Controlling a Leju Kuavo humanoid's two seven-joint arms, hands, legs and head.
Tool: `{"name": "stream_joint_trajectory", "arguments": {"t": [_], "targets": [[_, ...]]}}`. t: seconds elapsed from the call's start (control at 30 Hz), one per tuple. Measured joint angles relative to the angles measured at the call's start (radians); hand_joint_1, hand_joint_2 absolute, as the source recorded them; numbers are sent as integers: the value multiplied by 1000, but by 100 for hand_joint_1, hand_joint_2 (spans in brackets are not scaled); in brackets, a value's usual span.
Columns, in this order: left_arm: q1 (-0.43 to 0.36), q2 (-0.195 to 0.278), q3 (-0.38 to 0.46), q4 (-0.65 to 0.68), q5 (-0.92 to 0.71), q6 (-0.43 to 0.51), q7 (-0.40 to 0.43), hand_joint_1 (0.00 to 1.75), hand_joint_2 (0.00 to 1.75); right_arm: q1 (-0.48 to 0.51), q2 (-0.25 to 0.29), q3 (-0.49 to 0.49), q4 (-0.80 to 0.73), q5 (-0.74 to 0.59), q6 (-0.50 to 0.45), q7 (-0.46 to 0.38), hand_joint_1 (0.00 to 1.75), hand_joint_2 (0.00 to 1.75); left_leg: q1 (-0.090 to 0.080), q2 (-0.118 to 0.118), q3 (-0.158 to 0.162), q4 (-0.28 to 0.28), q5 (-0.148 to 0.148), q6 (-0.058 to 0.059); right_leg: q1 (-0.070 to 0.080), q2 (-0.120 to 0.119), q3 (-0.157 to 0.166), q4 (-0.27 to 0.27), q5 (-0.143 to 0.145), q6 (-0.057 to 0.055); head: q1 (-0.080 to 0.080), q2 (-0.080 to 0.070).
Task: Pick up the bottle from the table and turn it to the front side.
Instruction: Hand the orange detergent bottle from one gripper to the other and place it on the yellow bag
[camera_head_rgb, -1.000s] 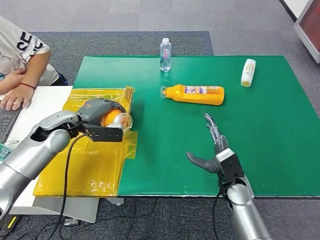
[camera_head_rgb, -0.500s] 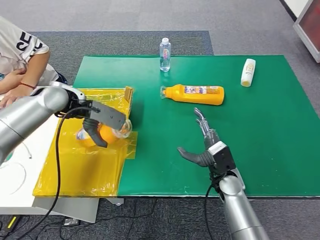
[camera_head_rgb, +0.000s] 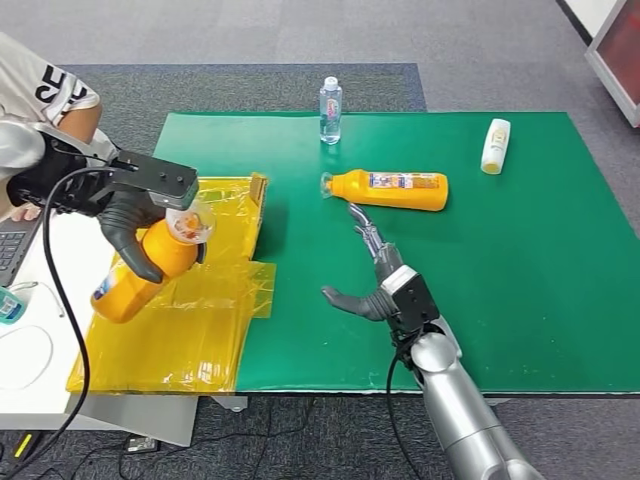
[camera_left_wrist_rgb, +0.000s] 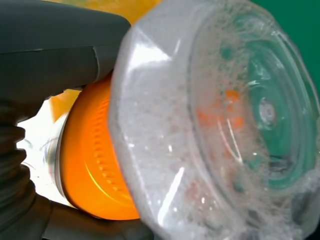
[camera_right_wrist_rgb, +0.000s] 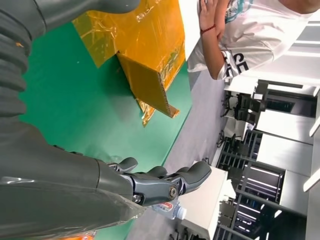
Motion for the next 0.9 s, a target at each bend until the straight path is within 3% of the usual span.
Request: {"name": "stream_joint_trajectory", "arguments": {"t": [0.1, 0.23, 0.43, 0.73, 0.9], "targets": [[-23, -8, -8, 6, -238, 17, -55, 175, 175, -3, 0, 2, 3, 2, -13, 1, 0, 175, 0, 0, 0, 0, 0, 0, 0, 0, 0, 0, 1, 1, 0, 0], [-30, -66, -15, 61, -609, 69, -205, 175, 175, -2, 1, 2, 3, 25, -29, 1, 0, 175, 0, -2, -1, 0, 1, 2, 0, -3, 0, 0, 1, 1, 0, 0], [-19, -154, -20, 148, -856, 139, -362, 175, 175, -1, 5, -3, 2, 50, -36, 8, 0, 175, -1, -2, -2, 1, 2, 2, -1, -3, -1, 0, 2, 2, 0, 0], [13, -224, -27, 223, -917, 173, -423, 175, 175, 12, 12, -16, 2, 63, -42, 11, 0, 175, -1, -2, -2, 1, 1, 2, -1, -2, -1, 0, 2, 1, 0, 0], [24, -232, -29, 245, -785, 137, -428, 175, 175, 14, 14, -20, 2, 62, -34, 8, 0, 175, -1, -2, -2, 0, 1, 2, -1, -2, -1, 0, 1, 1, 0, 0]]}}
